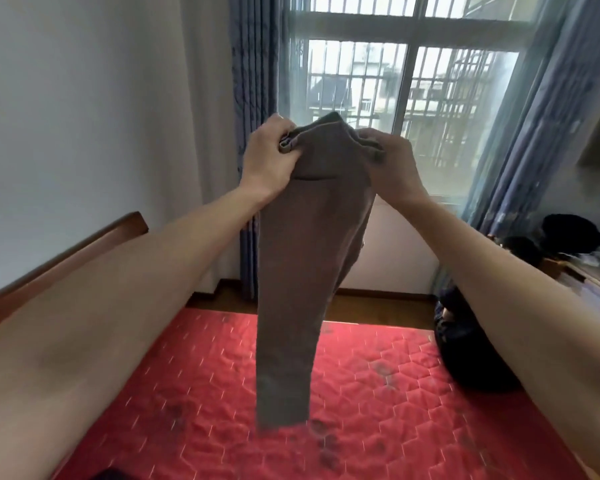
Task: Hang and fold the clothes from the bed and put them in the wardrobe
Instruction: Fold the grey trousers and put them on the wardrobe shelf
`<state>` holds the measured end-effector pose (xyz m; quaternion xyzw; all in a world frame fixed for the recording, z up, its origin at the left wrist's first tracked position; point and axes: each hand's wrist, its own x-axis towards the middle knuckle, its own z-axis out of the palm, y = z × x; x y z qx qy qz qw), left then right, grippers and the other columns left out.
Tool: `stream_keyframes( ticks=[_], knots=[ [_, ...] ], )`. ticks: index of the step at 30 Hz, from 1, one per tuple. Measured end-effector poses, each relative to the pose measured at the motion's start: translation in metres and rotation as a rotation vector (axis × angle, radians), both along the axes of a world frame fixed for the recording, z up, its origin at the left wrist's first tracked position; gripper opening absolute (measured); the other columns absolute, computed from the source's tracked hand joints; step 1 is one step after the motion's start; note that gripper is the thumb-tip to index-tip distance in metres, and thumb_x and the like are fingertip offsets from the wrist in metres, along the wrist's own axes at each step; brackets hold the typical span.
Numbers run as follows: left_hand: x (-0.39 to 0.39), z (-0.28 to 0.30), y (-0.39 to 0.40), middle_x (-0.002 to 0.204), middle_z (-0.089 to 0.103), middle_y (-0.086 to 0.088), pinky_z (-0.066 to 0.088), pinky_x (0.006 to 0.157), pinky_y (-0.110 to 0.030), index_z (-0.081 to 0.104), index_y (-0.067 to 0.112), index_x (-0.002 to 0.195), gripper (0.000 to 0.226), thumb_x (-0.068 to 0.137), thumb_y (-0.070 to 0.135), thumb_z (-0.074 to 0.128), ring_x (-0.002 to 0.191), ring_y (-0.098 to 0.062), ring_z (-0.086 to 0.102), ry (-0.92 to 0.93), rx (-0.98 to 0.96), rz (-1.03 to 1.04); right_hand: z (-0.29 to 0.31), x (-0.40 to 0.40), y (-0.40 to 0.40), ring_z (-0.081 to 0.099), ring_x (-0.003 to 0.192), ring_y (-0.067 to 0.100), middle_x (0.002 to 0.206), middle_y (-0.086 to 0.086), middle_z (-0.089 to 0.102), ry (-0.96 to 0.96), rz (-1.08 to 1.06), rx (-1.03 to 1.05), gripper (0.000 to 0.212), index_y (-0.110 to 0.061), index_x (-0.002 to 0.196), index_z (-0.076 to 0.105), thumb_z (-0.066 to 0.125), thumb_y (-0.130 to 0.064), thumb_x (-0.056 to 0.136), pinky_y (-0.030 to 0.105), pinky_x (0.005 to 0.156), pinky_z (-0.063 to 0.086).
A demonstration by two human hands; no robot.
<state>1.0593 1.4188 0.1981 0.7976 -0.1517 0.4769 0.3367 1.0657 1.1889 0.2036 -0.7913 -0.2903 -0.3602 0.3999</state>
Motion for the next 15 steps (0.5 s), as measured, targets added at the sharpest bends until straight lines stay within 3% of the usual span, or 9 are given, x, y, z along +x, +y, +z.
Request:
stream_keyframes(
  ticks=[4, 6, 7, 10, 13, 15],
  knots=[
    [-0.057, -0.045, -0.003, 0.089, 0.063, -0.002, 0.052, 0.071, -0.04, 0.072, 0.008, 0.09, 0.013, 0.088, 0.02, 0.074, 0.08, -0.02, 0.062, -0.058, 0.145, -0.077, -0.06, -0.055, -0.02, 0.069, 0.094, 0.002, 0.107, -0.009, 0.076, -0.047, 0.047, 0.009, 0.028, -0.02, 0.122, 0.075, 0.062, -0.027, 0.098, 0.022, 0.075, 0.056],
    [-0.097, -0.094, -0.005, 0.092, 0.063, -0.003, 0.051, 0.074, -0.036, 0.071, 0.008, 0.093, 0.011, 0.092, 0.018, 0.074, 0.086, -0.022, 0.062, -0.015, 0.229, -0.146, -0.117, -0.086, -0.033, 0.069, 0.097, 0.003, 0.111, -0.01, 0.075, -0.036, 0.046, -0.062, 0.033, -0.02, 0.124, 0.073, 0.067, -0.026, 0.093, 0.018, 0.076, 0.052],
    [-0.117, -0.125, -0.006, 0.092, 0.062, -0.003, 0.05, 0.076, -0.034, 0.071, 0.007, 0.094, 0.009, 0.093, 0.016, 0.073, 0.088, -0.022, 0.062, 0.025, 0.272, -0.184, -0.152, -0.1, -0.04, 0.072, 0.098, 0.009, 0.112, -0.007, 0.076, -0.022, 0.021, -0.101, 0.035, -0.02, 0.123, 0.073, 0.073, -0.024, 0.088, 0.024, 0.077, 0.053],
    [-0.174, -0.234, -0.008, 0.094, 0.06, -0.001, 0.051, 0.073, -0.035, 0.068, 0.009, 0.095, 0.009, 0.088, 0.007, 0.073, 0.087, -0.022, 0.061, 0.237, 0.356, -0.229, -0.266, -0.145, -0.057, 0.074, 0.104, 0.023, 0.115, 0.001, 0.077, 0.051, 0.005, -0.285, 0.041, -0.017, 0.123, 0.073, 0.066, -0.014, 0.083, 0.035, 0.08, 0.055],
    [-0.229, -0.354, -0.009, 0.095, 0.056, 0.002, 0.053, 0.066, -0.039, 0.061, 0.013, 0.095, 0.017, 0.082, 0.005, 0.069, 0.082, -0.022, 0.061, 0.512, 0.421, -0.253, -0.378, -0.195, -0.063, 0.074, 0.108, 0.019, 0.119, -0.003, 0.076, 0.219, 0.081, -0.461, 0.053, -0.023, 0.125, 0.07, 0.072, 0.0, 0.077, 0.037, 0.077, 0.06],
    [-0.268, -0.43, -0.014, 0.095, 0.054, 0.002, 0.054, 0.066, -0.041, 0.054, 0.018, 0.096, 0.017, 0.083, 0.01, 0.063, 0.085, -0.024, 0.06, 0.701, 0.485, -0.294, -0.447, -0.233, -0.065, 0.074, 0.106, 0.017, 0.118, -0.007, 0.076, 0.339, 0.163, -0.556, 0.048, -0.026, 0.123, 0.068, 0.071, -0.004, 0.08, 0.034, 0.073, 0.061]
  ],
)
